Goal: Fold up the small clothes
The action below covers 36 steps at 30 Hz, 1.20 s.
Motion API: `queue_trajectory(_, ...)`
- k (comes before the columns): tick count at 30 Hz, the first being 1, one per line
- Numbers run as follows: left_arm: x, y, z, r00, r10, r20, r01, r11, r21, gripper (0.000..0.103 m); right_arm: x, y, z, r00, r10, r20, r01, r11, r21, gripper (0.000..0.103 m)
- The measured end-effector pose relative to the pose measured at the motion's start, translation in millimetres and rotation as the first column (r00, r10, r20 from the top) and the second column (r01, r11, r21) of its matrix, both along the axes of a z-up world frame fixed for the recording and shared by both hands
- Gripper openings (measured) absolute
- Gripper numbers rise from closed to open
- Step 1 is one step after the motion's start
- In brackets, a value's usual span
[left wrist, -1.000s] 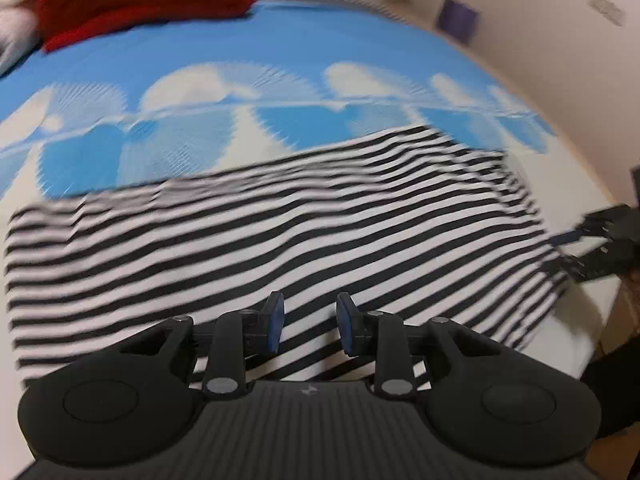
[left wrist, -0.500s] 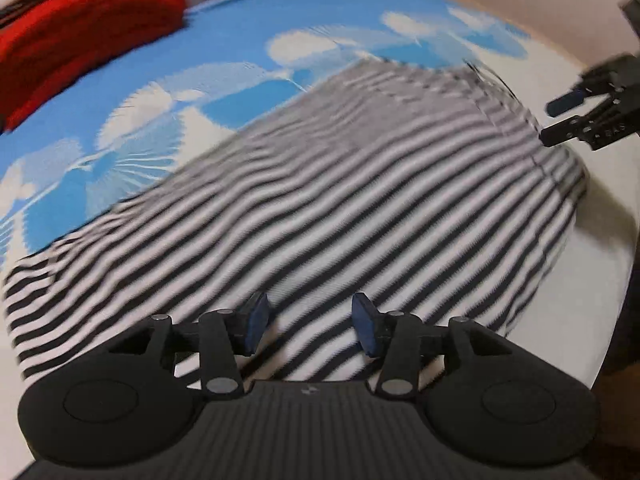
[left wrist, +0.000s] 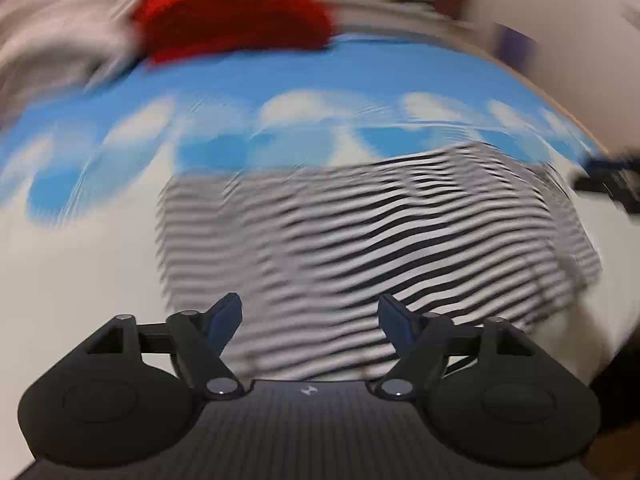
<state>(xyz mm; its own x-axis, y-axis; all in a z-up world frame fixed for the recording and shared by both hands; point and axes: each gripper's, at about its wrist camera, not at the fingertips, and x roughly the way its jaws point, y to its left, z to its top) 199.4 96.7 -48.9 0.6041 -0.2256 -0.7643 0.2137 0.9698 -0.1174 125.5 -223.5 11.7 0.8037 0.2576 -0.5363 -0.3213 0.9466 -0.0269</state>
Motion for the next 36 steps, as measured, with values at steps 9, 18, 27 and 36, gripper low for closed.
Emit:
queue_trajectory(9,11.0,80.6,-32.1,0.907,0.278,-0.315,-0.343,0.923,-0.174,0.065,2.3,72.7,-7.5,0.992,0.122,-0.029,-0.123,0.992,-0.031,0.033)
queue_trajectory(18,25.3,83.0,-64.2,0.83,0.292,-0.476,-0.409,0.898,-0.162,0.062,-9.3,134.2,-17.2,0.95,0.309,-0.045,-0.31,0.95,-0.035,0.026)
queue_trajectory(27,36.9,73.5,-59.0,0.869,0.293,-0.4,-0.371,0.919,-0.135,0.002,-15.6,176.5,-32.4,0.906,0.419,-0.056,-0.423,0.9,-0.105,0.031)
queue_trajectory(36,22.8,62.3,-21.3,0.95,0.232,-0.208,-0.276,0.935,-0.221,0.002,-31.8,223.4,-53.0,0.856,0.515,-0.038,-0.511,0.836,-0.197,0.058)
